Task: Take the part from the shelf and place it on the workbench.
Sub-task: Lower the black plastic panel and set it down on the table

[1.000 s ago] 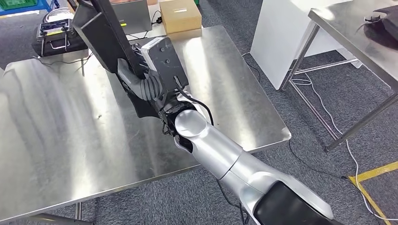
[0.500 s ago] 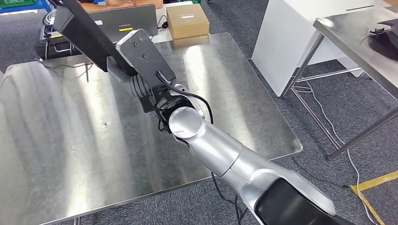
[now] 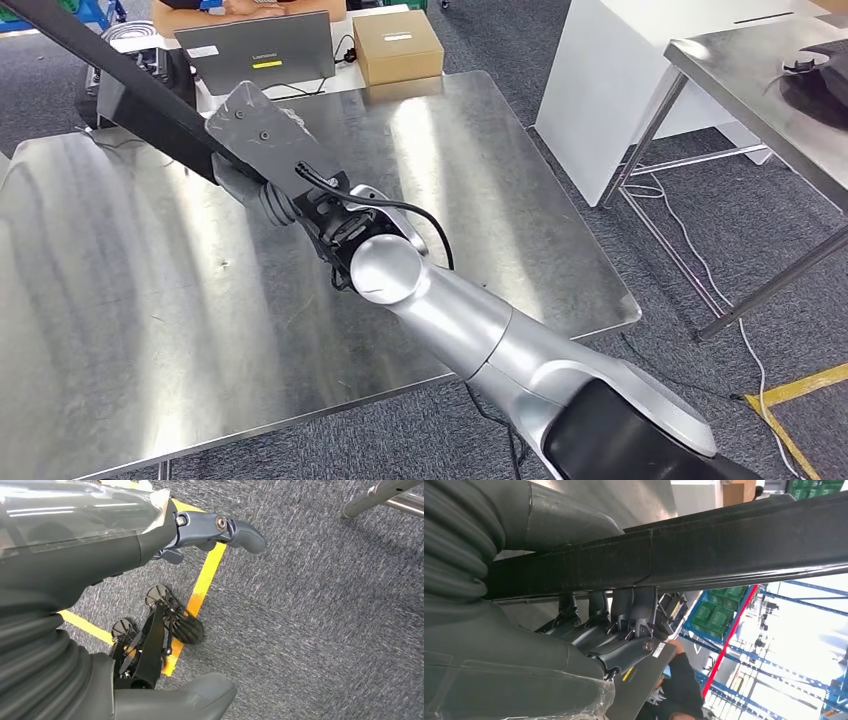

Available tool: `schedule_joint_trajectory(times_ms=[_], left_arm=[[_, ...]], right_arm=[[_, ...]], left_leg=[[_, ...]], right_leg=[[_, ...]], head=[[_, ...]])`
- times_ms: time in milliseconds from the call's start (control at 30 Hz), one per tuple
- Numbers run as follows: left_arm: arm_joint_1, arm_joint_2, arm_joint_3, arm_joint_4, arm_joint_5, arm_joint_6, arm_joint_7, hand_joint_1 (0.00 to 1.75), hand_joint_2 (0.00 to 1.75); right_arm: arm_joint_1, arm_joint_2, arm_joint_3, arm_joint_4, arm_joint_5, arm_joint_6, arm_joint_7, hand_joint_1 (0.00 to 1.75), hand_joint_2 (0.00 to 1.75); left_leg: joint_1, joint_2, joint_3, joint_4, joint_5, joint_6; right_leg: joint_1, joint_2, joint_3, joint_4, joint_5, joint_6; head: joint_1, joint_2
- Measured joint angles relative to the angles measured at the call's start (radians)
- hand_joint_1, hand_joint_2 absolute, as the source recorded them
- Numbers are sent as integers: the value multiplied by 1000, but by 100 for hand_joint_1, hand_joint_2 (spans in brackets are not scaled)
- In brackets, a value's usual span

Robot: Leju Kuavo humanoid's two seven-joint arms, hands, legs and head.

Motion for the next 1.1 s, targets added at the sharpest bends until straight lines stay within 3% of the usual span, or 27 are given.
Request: schedule_joint_trajectory(times_ms=[100, 167, 300, 400, 900, 1100], left_arm=[[-1, 0, 5, 0, -2, 2, -2, 0, 175], [-1, 0, 7, 0, -5, 8, -13, 0, 175], [-4, 0, 9, 0, -8, 40, -60, 0, 175], [-4, 0, 10, 0, -7, 51, -97, 0, 175], [-7, 12, 36, -3, 24, 33, -123, 0, 175], [-7, 18, 42, -5, 28, 22, -121, 0, 175]], right_arm=[[-7, 0, 11, 2, 22, 19, 25, 175, 175], [-17, 0, 26, 8, 80, 71, 89, 175, 175], [-20, -2, 73, 47, 278, 227, 252, 175, 175], [8, -2, 103, 102, 415, 298, 320, 175, 175], [63, -2, 167, 315, 720, 423, 465, 175, 175], [67, -2, 166, 401, 798, 429, 476, 175, 175]], left_leg=[[1, 0, 0, 0, 0, 0], [1, 0, 1, 0, 0, 0], [3, 0, 1, 0, 0, 0], [3, 0, 1, 0, 0, 0], [2, 0, 0, 0, 0, -1], [2, 0, 1, 0, 0, -1]], right_leg=[[0, 0, -1, 1, 0, 0], [0, 0, -1, 1, 0, 0], [0, 0, -1, 1, -1, -1], [1, 0, -1, 2, -1, -1], [0, 0, -2, 2, 0, 0], [0, 0, -1, 2, 0, 0]], head=[[0, 0], [0, 0], [0, 0], [0, 0], [0, 0], [0, 0]])
